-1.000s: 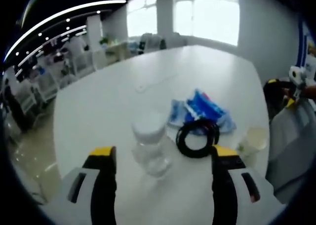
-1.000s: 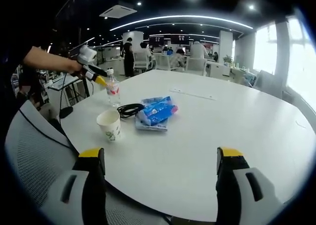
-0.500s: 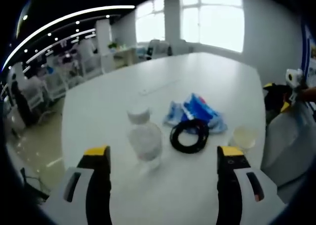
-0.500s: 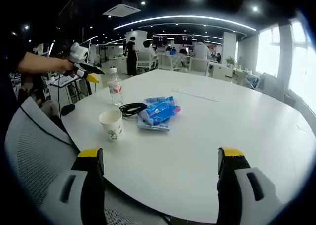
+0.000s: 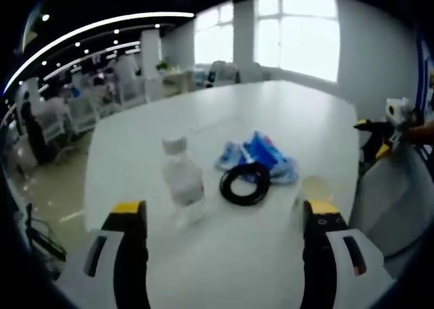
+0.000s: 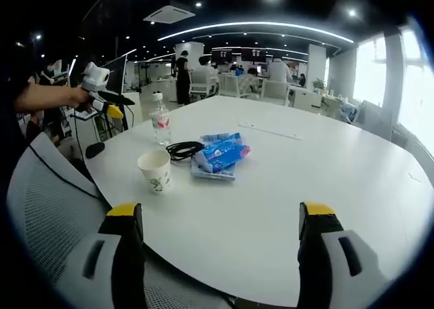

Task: Arrange the tabletop items into an orderly group along one side of the table until the central work area is clear of visible clutter.

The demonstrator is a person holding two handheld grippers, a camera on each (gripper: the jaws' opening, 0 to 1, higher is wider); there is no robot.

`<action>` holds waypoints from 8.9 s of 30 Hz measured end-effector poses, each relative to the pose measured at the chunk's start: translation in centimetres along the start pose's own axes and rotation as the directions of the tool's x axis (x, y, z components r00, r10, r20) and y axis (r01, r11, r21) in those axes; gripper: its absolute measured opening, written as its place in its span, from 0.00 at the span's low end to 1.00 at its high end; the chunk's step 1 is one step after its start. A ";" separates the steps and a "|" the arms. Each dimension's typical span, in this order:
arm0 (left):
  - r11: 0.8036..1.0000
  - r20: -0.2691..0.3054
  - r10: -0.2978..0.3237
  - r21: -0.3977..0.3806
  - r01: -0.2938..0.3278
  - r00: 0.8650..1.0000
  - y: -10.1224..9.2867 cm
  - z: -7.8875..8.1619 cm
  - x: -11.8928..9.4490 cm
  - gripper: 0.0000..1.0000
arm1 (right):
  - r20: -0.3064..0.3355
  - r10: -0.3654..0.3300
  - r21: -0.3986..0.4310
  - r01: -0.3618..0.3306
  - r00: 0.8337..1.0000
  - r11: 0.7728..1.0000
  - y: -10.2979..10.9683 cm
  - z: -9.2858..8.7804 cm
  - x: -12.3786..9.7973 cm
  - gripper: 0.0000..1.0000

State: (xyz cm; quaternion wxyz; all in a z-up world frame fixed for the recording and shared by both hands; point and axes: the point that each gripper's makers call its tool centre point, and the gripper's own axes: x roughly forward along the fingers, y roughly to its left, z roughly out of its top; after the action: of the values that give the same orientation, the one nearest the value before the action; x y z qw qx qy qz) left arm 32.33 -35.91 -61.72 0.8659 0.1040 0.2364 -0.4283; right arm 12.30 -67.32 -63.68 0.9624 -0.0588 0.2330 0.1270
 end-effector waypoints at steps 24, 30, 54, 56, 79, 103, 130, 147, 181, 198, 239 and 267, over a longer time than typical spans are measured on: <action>0.960 0.041 0.249 -0.142 -0.240 0.968 3.2 1.4 4.0 0.86 | 0.000 -0.026 0.014 0.026 1.000 1.000 -0.5 -0.1 -0.1 0.94; 0.950 0.026 0.275 -0.164 -0.267 0.961 3.4 1.8 5.5 0.76 | -0.005 -0.025 0.016 0.025 1.000 1.000 -0.5 -0.1 -0.1 0.93; 0.915 -0.087 0.339 -0.200 -0.350 0.937 6.5 0.9 9.2 0.46 | -0.006 -0.031 0.026 0.031 0.999 0.999 -0.6 -0.2 0.0 0.91; 0.917 -0.106 0.337 -0.187 -0.351 0.936 6.6 0.4 9.2 0.43 | -0.007 -0.032 0.027 0.032 0.999 0.999 -0.6 -0.2 0.0 0.91; 0.981 -0.136 0.142 -0.112 -0.157 0.981 5.9 0.3 9.3 0.39 | -0.010 -0.037 0.032 0.037 0.999 0.999 -0.8 -0.3 -0.1 0.91; 0.999 -0.186 0.011 -0.034 -0.018 0.982 5.0 0.4 9.1 0.47 | -0.013 -0.044 0.032 0.044 0.999 0.999 -1.0 -0.3 -0.2 0.91; 0.849 -0.085 0.434 -0.294 -0.439 0.897 5.9 0.5 7.9 0.54 | 0.013 -0.042 0.041 0.041 0.999 0.998 -0.8 0.0 -0.2 0.91; 0.773 -0.097 0.529 -0.354 -0.526 0.843 6.8 0.3 8.8 0.43 | 0.028 -0.045 0.053 0.044 0.999 0.998 -1.1 0.3 -0.3 0.89; 0.989 -0.133 0.066 -0.125 -0.082 0.989 5.4 0.5 9.8 0.42 | 0.015 -0.047 0.051 0.046 0.999 0.998 -1.0 0.1 -0.3 0.89; 0.989 -0.193 0.031 -0.135 -0.058 0.981 5.6 0.2 9.6 0.45 | 0.010 -0.045 0.050 0.045 0.999 0.998 -1.0 0.0 -0.2 0.89; 0.957 -0.203 0.154 -0.214 -0.198 0.967 6.5 0.4 9.9 0.42 | 0.007 -0.036 0.046 0.036 0.999 0.998 -0.9 0.0 -0.2 0.88; 0.991 -0.227 0.013 -0.127 -0.043 0.974 6.2 0.4 10.0 0.42 | -0.002 -0.039 0.048 0.039 0.999 0.998 -0.8 -0.2 -0.1 0.88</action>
State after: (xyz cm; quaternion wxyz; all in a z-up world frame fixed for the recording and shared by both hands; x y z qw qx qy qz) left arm 42.56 -39.16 -66.50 0.8444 0.0981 0.3595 -0.3848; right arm 12.33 -68.20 -63.72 0.9657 -0.0403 0.2351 0.1027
